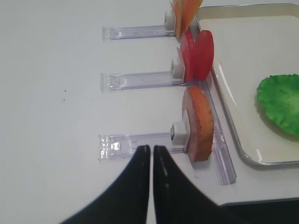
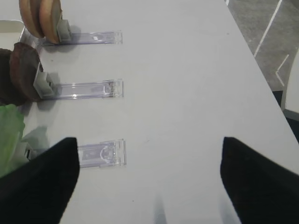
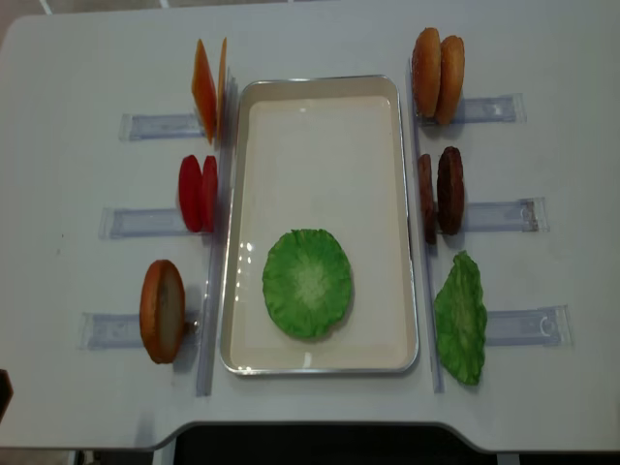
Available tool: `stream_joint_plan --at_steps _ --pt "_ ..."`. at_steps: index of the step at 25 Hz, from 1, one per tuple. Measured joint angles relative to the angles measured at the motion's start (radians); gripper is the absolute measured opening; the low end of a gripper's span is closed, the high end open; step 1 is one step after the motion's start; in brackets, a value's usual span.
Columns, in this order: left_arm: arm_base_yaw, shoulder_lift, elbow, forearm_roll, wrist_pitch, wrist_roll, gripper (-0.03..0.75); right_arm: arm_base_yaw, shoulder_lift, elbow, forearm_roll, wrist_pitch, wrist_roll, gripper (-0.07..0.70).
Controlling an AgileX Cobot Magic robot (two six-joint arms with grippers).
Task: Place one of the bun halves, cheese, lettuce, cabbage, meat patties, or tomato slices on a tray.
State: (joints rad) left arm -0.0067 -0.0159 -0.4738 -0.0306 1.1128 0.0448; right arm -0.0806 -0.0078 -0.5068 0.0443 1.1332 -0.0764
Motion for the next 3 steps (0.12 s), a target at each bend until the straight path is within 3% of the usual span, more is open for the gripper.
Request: stream_joint_plan --at_steps 3 --pt "0.0 0.0 0.0 0.0 0.0 0.0 0.013 0.0 0.0 0.0 0.0 0.0 0.0 0.584"
